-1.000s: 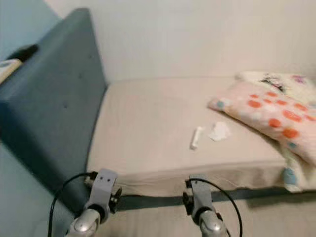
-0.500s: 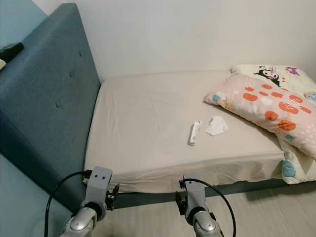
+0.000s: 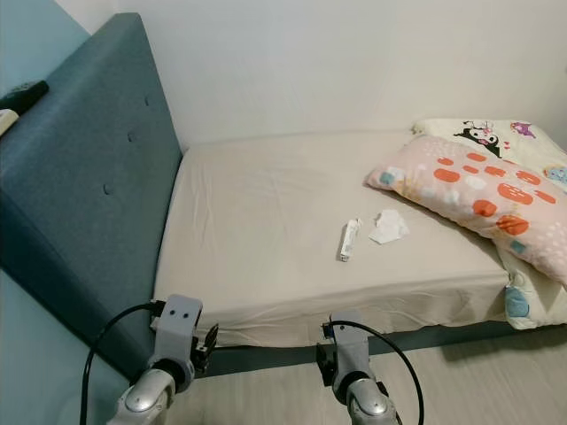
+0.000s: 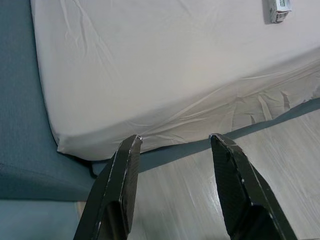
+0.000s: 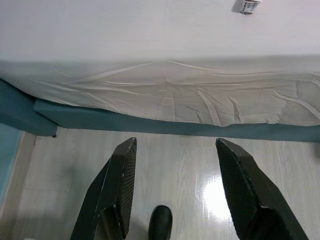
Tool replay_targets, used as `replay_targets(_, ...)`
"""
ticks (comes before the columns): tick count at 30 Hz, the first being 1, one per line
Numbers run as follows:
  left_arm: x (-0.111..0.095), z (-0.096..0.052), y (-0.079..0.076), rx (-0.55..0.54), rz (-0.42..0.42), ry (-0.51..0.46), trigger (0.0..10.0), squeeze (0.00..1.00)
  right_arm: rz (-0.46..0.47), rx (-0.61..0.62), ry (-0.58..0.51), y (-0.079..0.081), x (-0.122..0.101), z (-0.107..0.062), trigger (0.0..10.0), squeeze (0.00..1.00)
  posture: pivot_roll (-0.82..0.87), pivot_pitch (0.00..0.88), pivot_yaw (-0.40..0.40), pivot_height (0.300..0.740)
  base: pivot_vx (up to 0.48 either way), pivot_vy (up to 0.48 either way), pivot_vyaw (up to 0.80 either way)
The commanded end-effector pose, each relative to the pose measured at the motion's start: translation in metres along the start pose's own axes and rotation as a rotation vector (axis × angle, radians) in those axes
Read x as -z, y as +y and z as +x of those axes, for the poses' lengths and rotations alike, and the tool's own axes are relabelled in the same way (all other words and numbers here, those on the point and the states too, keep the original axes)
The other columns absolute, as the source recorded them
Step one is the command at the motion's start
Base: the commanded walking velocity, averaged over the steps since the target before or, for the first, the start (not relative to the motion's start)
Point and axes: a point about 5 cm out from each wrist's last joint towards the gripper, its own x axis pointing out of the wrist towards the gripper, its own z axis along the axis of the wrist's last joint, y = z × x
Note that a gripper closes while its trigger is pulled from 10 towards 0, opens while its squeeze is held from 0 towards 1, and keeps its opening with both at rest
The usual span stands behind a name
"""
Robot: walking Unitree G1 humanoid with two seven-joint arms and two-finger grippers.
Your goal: Clean up the room
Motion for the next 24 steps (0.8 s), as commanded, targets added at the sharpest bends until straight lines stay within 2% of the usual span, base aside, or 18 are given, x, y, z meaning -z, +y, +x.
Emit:
replay_targets(1,0.0043,-0.0029,-0.0025,0.006,-0.010,0.010,10.0,0.00,0.011,0.000,-0.005,-0.0003,0.0016,-0.0016,10.0,0.00,0.00,0.131,-0.016,0.721,0.000,0.000,0.00)
replay_targets(14,0.0046,-0.0040,-0.0007,-0.001,-0.018,0.004,10.0,0.00,-0.003,-0.010,-0.004,0.0007,0.0013,-0.0004,10.0,0.00,0.00,0.121,-0.020,0.721,0.000,0.000,0.00)
replay_targets(24,0.0056,-0.0032,0.0049,-0.056,-0.015,0.019,10.0,0.00,-0.002,-0.012,-0.010,0.0011,-0.0003,0.0004,10.0,0.00,0.00,0.119,-0.019,0.721,0.000,0.000,0.00)
